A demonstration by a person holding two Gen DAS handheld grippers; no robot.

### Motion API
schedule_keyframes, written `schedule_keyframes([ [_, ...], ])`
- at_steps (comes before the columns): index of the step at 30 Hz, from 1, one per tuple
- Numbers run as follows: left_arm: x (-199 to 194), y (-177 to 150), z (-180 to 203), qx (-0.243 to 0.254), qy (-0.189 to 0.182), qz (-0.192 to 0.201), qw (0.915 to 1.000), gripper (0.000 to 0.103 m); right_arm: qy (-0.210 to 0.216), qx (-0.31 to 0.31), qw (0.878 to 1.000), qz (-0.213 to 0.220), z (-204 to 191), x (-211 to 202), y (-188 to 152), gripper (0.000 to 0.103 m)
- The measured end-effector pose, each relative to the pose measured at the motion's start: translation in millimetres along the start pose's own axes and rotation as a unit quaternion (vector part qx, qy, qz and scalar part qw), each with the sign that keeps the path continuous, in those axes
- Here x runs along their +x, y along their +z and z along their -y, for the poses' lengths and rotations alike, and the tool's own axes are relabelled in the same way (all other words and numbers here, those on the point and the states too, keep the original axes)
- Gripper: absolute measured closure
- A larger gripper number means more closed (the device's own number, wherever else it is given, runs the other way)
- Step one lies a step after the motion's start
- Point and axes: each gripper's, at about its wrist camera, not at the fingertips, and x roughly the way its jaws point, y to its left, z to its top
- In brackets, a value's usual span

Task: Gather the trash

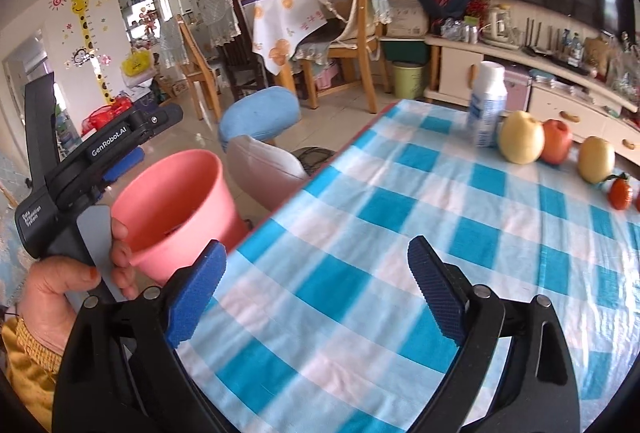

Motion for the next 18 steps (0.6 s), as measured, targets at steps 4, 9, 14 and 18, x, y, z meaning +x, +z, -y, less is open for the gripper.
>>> schedule_keyframes([
  [4,-3,-9,20,0.031,0.007,-0.013,0.9994,0.007,-0.015,-0.006,1.0,0.006,9,-14,-9,0.01],
  [9,-10,-20,56,0.098,0.016,-0.029,0.9946,0.006,-0.041,-0.023,0.999,0.016,19,-33,-20,0.01],
  [14,-23,-29,91,0.149,0.008,-0.02,0.9887,0.006,-0.059,-0.017,0.998,0.031,33,-52,-31,0.009],
  [18,-37,-38,117,0.161,-0.001,-0.013,0.9869,0.006,-0.074,-0.015,0.996,0.048,44,-67,-37,0.009],
])
